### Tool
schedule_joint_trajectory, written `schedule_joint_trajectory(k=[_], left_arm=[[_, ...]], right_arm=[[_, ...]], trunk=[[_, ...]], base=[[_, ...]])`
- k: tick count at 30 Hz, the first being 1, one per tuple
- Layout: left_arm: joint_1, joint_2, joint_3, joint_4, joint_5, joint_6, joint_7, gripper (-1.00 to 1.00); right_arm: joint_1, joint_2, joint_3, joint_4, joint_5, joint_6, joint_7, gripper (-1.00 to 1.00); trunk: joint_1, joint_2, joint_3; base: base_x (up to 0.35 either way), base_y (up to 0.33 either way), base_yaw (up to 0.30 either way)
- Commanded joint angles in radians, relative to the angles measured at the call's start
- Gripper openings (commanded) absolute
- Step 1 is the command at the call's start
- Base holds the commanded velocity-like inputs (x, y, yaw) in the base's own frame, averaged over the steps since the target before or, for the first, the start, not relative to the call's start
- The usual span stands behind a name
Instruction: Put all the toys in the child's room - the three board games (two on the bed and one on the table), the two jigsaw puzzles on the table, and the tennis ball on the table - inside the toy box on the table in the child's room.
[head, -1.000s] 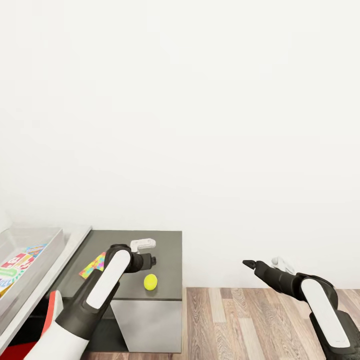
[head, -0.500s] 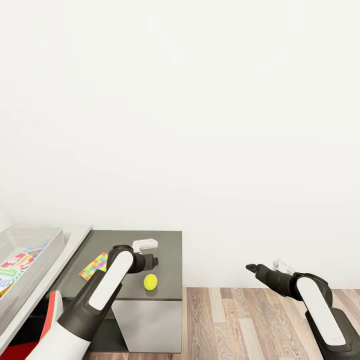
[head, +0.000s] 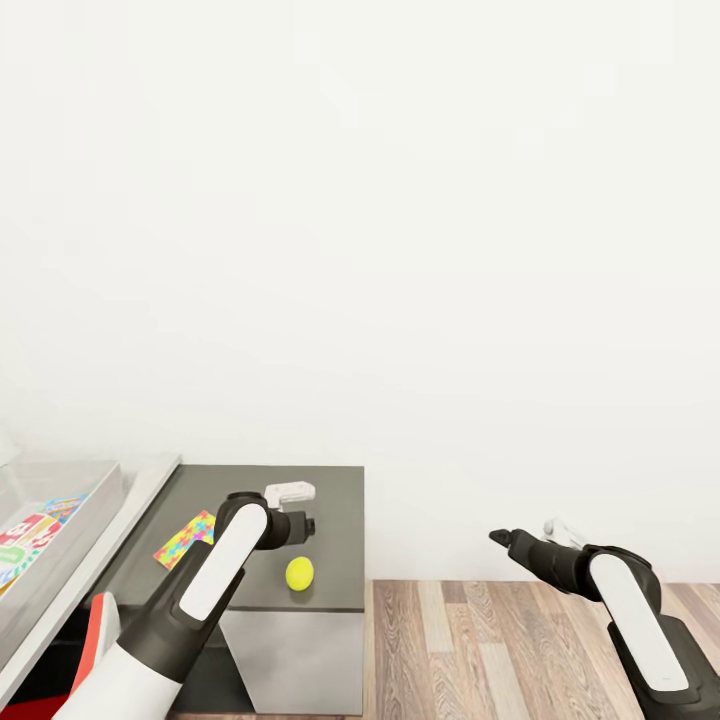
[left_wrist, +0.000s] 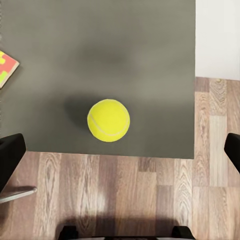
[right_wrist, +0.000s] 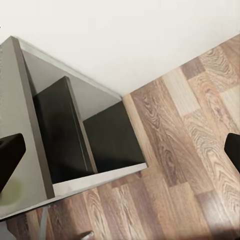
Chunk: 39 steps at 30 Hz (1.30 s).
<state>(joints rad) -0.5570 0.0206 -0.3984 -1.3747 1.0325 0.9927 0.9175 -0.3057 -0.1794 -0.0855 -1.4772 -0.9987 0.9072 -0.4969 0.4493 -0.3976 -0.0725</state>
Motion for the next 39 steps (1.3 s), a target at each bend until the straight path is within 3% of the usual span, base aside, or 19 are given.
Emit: schedule_joint_trajectory(k=[1, 13, 24, 31, 39], left_arm=[[-0.001, 0.001, -0.002, 0.000, 0.009, 0.001, 0.010, 1.00], [-0.002, 0.001, -0.004, 0.010, 0.010, -0.006, 0.011, 1.00], [-0.004, -0.006, -0.002, 0.087, 0.006, -0.045, 0.010, 1.00], [-0.004, -0.009, -0.001, 0.100, -0.042, -0.056, 0.008, 1.00], [-0.004, -0.027, 0.000, 0.118, -0.065, -0.059, 0.003, 1.00]], right_arm=[[-0.001, 0.000, 0.001, -0.001, -0.011, 0.003, -0.010, 1.00], [-0.001, -0.001, 0.008, -0.020, -0.012, 0.006, -0.008, 1.00], [-0.001, 0.000, 0.009, -0.050, -0.013, 0.007, -0.009, 1.00], [-0.001, 0.000, 0.009, -0.049, -0.015, 0.006, -0.009, 1.00], [-0.001, 0.000, 0.009, -0.049, -0.015, 0.006, -0.008, 1.00]], trunk=[[0.001, -0.002, -0.002], [0.001, -0.002, -0.002], [0.001, -0.002, -0.005], [0.001, -0.002, -0.015], [0.001, -0.002, -0.027]], base=[[0.010, 0.000, 0.000], [0.002, 0.000, 0.000], [0.000, 0.000, 0.000], [0.000, 0.000, 0.000], [0.000, 0.000, 0.000]])
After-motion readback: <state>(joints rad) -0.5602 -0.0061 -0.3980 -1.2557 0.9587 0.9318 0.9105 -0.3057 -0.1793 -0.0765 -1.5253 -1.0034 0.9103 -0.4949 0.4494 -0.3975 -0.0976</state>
